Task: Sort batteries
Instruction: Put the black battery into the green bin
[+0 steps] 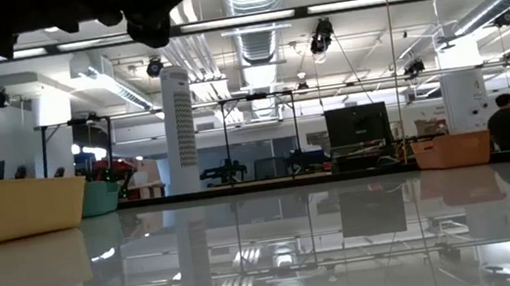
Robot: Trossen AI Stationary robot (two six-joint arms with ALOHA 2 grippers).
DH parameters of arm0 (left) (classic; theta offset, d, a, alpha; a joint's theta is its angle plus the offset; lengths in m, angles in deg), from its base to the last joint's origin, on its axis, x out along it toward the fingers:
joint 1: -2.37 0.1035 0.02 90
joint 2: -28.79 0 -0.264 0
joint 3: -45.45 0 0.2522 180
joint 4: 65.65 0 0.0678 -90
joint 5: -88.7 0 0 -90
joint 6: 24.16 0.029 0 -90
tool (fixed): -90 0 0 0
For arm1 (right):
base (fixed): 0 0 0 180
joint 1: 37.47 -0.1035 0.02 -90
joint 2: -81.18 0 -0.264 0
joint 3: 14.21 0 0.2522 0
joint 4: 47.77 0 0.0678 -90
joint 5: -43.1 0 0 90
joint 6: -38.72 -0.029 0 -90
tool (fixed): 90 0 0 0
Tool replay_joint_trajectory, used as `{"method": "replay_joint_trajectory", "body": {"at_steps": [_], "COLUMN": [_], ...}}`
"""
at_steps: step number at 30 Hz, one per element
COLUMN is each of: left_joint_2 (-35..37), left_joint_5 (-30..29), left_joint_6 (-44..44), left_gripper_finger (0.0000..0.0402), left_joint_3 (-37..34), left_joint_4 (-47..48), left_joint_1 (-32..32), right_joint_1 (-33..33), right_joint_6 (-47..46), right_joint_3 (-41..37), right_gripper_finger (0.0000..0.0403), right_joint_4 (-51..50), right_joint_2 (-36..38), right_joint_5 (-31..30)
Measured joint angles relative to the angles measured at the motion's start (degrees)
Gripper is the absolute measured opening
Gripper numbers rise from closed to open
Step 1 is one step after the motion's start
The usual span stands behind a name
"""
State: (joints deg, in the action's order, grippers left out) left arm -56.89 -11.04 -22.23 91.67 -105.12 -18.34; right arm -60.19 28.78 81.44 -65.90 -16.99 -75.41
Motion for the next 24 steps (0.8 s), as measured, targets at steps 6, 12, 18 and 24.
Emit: {"method": "replay_joint_trajectory", "body": {"at_steps": [6,12,18,24], "left_joint_2": [4.5,7.2,6.0,6.6], "left_joint_5": [-0.1,-0.2,-0.2,-0.2], "left_joint_6": [-1.4,-3.4,-3.5,-4.4], "left_gripper_finger": [0.0126,0.0108,0.0071,0.0012], "left_joint_3": [-0.2,-1.6,-1.4,-1.3], "left_joint_4": [5.2,5.3,5.4,5.5], "left_joint_1": [-0.1,-0.1,-0.1,-0.1], "right_joint_1": [0.0,0.0,0.1,0.1], "right_joint_6": [-0.1,-0.1,-0.1,-0.4], "right_joint_3": [0.0,0.0,0.0,-0.1], "right_gripper_finger": [0.0013,0.0013,0.0013,0.0013], "right_joint_4": [-0.1,0.0,0.0,-0.1], "right_joint_2": [0.0,0.0,0.0,0.0], "right_joint_5": [0.0,-0.1,-0.1,-0.2]}}
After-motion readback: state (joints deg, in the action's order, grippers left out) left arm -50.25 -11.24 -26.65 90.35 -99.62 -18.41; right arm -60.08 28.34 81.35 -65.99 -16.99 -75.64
